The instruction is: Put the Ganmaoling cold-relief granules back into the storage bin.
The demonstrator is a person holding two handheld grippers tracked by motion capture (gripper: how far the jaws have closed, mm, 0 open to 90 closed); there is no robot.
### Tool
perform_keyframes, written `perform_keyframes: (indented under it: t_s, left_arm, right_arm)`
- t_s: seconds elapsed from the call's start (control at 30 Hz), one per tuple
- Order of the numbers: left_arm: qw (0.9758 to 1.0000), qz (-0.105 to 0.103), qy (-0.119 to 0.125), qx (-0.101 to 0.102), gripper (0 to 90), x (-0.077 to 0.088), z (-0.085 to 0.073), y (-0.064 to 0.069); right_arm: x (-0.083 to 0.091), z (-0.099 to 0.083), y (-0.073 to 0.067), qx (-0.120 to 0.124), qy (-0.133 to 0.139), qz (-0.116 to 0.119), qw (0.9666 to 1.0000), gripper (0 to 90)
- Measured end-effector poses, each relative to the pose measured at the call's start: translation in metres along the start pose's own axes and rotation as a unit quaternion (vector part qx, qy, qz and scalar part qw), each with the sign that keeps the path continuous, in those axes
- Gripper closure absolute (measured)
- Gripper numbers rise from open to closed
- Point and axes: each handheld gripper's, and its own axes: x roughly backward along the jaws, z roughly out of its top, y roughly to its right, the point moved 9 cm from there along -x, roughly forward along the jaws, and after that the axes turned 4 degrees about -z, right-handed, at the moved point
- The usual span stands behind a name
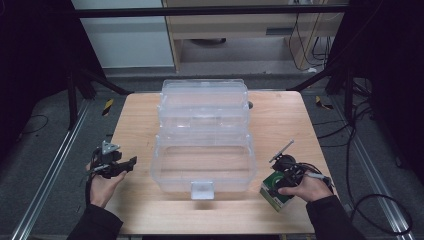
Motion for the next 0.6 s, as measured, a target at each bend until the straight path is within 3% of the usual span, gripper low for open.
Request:
perform_keyframes:
  t_s: [0.6]
  left_arm:
    - [1.0, 0.0, -0.003, -0.002, 36.8, -0.0004, -0.0007, 0.0001]
  right_arm:
    - [-0.0011, 0.0007, -0.0006, 0.0, -0.028, -0.006, 0.9996, 16.7]
